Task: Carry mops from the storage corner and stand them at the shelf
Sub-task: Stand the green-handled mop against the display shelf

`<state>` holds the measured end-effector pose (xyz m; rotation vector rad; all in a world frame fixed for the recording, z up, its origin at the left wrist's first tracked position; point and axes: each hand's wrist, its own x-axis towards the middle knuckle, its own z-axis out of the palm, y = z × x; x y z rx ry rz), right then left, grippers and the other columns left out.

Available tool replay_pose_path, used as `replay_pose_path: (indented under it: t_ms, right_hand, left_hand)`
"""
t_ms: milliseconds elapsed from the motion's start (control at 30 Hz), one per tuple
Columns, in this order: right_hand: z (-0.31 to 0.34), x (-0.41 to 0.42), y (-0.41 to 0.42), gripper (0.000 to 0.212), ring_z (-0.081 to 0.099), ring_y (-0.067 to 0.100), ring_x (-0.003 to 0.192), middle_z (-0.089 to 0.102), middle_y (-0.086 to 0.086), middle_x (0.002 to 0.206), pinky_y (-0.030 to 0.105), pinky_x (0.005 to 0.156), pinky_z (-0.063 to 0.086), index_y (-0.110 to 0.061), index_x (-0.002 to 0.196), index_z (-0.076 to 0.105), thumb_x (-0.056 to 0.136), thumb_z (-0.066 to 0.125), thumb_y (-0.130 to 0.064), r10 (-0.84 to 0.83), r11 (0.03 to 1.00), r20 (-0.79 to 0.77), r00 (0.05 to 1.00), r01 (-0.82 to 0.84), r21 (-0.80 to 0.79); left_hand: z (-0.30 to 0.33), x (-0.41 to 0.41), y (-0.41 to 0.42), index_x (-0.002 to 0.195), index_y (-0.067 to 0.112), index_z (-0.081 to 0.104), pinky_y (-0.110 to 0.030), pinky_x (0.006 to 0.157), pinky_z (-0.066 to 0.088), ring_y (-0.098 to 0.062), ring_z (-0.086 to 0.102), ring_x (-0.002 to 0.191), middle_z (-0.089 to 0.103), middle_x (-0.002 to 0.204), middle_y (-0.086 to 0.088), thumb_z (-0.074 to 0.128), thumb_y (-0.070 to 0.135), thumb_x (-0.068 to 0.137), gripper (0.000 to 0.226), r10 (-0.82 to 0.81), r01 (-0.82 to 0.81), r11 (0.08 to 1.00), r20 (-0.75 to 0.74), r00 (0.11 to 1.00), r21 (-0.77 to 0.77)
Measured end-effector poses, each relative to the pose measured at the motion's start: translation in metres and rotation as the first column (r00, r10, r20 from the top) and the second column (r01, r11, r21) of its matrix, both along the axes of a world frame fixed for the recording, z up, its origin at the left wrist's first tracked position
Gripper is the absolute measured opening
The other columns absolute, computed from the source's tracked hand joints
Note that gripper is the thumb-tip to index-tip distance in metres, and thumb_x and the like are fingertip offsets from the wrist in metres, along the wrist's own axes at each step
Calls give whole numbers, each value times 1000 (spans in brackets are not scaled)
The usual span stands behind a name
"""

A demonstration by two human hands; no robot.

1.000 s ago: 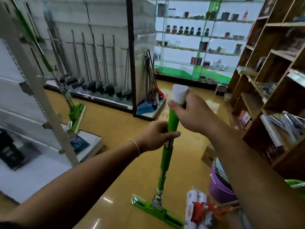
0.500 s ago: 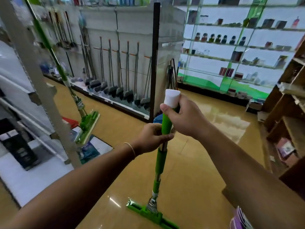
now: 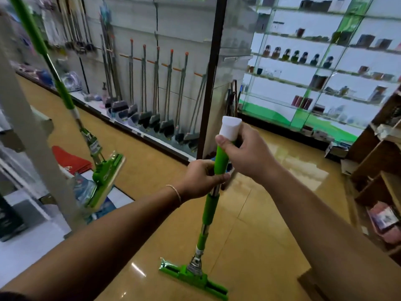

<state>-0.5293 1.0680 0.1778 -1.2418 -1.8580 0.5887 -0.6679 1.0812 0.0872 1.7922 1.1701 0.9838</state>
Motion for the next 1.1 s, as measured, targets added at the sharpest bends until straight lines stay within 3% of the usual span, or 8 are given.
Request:
replay_pose_path:
  t_ms: [133, 333, 467, 633, 800, 933, 1100]
  right_hand:
    - [14, -26, 48, 18, 67, 15, 89, 69, -3, 96, 48, 83, 57, -30, 104, 58, 91, 70, -35, -35, 999, -3, 999, 35, 10]
    - [37, -58, 112, 22, 70, 23, 94, 70, 5, 101, 52, 87, 57, -21, 109, 59, 92, 69, -30, -5, 1000, -32, 999, 5, 14]
    - [44, -79, 153, 23, 70, 21, 97, 71, 5, 102, 50, 89, 56, -19, 111, 60, 93, 68, -30, 25, 1000, -45, 999, -24, 17]
    - [39, -102, 205, 22, 69, 6, 90, 71, -6, 98, 31, 83, 59, -22, 110, 62, 92, 68, -33, 69, 996, -80, 994, -64, 61]
    - [28, -117, 271, 21, 69, -2, 84, 72, -9, 90, 18, 73, 55, -27, 105, 64, 89, 69, -39, 126, 991, -169, 978, -115, 72]
    - [20, -121, 340, 12, 71, 2, 82, 73, -8, 84, 22, 74, 57, -31, 92, 64, 87, 75, -31, 192, 981, -166, 967, -184, 63]
    - [23, -122, 428, 16, 72, 3, 82, 75, -9, 85, 21, 73, 57, -25, 97, 71, 84, 77, -32, 249, 967, -223, 942, -229, 114]
  left_hand:
    - [10, -26, 50, 80, 30, 67, -17, 65, 50, 2, 66, 69, 69, 73, 10, 73, 29, 85, 8, -6, 6, 1000, 2, 1000, 27]
    - [32, -62, 116, 91, 17, 73, -34, 75, 60, -7, 70, 77, 74, 82, 2, 73, 39, 82, 24, -12, 16, 995, -36, 999, 102]
    - [39, -82, 154, 94, 16, 73, -35, 67, 61, -8, 71, 75, 74, 82, 3, 73, 40, 82, 27, -3, 2, 997, 2, 1000, 78]
    - [36, -105, 202, 92, 13, 72, -31, 66, 59, -11, 70, 76, 73, 84, -2, 73, 36, 83, 25, 48, -50, 998, 38, 998, 48]
    - [35, -118, 254, 83, 17, 69, -18, 61, 54, -1, 69, 67, 70, 68, 9, 74, 24, 84, 10, 101, -103, 995, 131, 986, 15]
    - [34, -125, 314, 85, 7, 72, -50, 72, 59, -24, 72, 75, 74, 79, -10, 79, 30, 79, 24, 196, -201, 979, 143, 970, 19]
    - [48, -130, 392, 87, 8, 72, -50, 70, 59, -26, 71, 77, 73, 81, -9, 78, 32, 79, 26, 273, -277, 961, 103, 957, 25]
